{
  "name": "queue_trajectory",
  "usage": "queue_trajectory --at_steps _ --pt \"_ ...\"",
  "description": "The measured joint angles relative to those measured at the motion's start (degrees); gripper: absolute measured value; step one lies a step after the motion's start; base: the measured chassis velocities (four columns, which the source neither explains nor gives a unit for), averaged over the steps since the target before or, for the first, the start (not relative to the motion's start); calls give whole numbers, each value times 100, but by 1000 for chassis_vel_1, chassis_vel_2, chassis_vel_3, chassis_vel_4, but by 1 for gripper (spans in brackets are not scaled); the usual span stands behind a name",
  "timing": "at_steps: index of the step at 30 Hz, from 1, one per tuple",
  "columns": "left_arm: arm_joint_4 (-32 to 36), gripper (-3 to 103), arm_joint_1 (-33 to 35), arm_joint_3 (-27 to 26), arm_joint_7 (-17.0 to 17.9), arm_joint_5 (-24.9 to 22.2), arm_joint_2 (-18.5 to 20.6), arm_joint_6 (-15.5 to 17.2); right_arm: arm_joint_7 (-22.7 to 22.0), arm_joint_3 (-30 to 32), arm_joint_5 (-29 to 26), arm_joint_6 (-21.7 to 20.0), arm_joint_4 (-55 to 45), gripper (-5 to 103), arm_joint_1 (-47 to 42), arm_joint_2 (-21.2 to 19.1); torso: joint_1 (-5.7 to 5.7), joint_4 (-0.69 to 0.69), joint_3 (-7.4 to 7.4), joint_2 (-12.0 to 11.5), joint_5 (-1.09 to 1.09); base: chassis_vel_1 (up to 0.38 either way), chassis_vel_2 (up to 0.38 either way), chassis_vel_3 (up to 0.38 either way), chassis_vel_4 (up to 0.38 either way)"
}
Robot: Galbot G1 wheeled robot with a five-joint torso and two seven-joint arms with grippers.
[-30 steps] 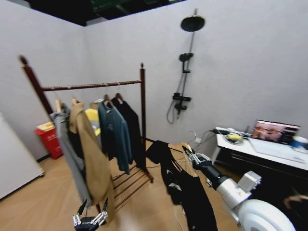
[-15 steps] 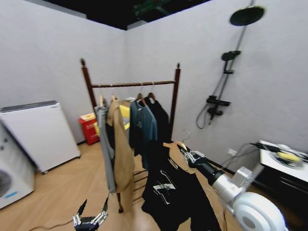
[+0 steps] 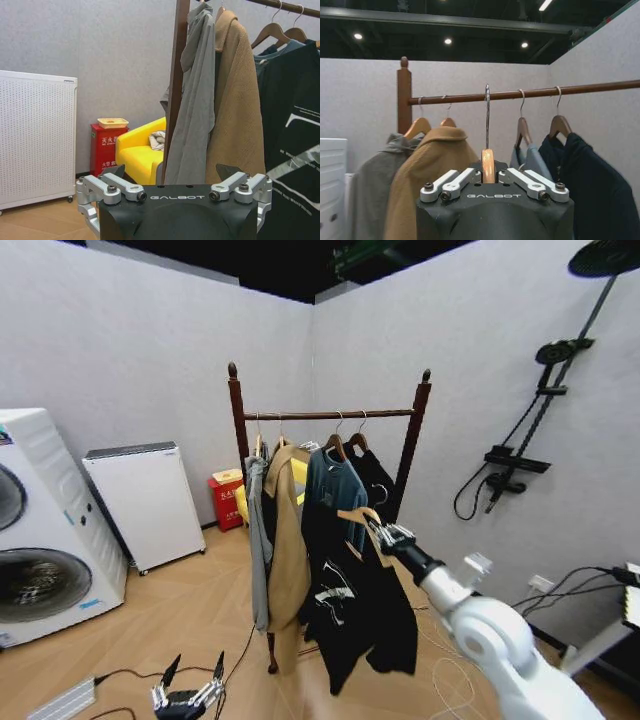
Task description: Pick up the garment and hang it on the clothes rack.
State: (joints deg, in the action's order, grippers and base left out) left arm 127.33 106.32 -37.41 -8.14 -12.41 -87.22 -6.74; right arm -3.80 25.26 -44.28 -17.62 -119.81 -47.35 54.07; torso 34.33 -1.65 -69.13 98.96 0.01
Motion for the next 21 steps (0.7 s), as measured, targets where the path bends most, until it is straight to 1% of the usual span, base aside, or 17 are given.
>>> queue_trajectory --at_steps 2,3,5,6,8,9,12,13,14,15,16,18,21 --pt "0 100 0 1 -1 0 0 0 -107 -438 115 1 576 9 863 85 0 1 0 0 -3 0 0 0 0" --pt "0 100 0 1 -1 0 0 0 -107 -438 115 1 576 9 863 85 0 1 0 0 -3 0 0 0 0" --pt "0 100 0 1 -1 0 0 0 -155 -880 160 12 1094 9 1495 238 1 1 0 0 -2 0 0 0 0" --pt "0 100 0 1 -1 0 0 0 -155 -880 160 12 1094 9 1495 238 1 1 0 0 -2 0 0 0 0" --pt "0 100 0 1 -1 0 0 0 -145 -1277 383 77 1583 9 2016 503 1 1 0 0 -2 0 0 0 0" --pt "0 100 0 1 -1 0 0 0 -145 -1277 383 77 1583 9 2016 503 1 1 0 0 -2 0 0 0 0" --pt "0 100 0 0 0 0 0 0 -136 -1745 931 267 2398 9 2761 1018 1 1 0 0 -2 0 0 0 0" --pt "0 100 0 0 0 0 0 0 -136 -1745 931 267 2398 9 2761 1018 1 1 0 0 -2 0 0 0 0" --pt "0 100 0 1 -1 0 0 0 -160 -1908 1143 355 2818 9 3100 1291 0 2 0 0 -3 0 0 0 0" --pt "0 100 0 1 -1 0 -1 0 -175 -2002 1244 418 3126 9 3322 1457 0 3 0 0 -3 0 0 0 0" --pt "0 100 0 1 -1 0 -1 0 -175 -2002 1244 418 3126 9 3322 1457 0 3 0 0 -3 0 0 0 0" --pt "0 100 0 0 0 0 -1 0 -184 -2129 1423 531 3686 9 3710 1696 1 3 -1 -1 -3 0 0 0 0" --pt "0 100 0 1 -2 0 0 0 -183 -2230 1474 582 4074 9 4037 1818 1 2 0 0 -3 0 0 0 0"
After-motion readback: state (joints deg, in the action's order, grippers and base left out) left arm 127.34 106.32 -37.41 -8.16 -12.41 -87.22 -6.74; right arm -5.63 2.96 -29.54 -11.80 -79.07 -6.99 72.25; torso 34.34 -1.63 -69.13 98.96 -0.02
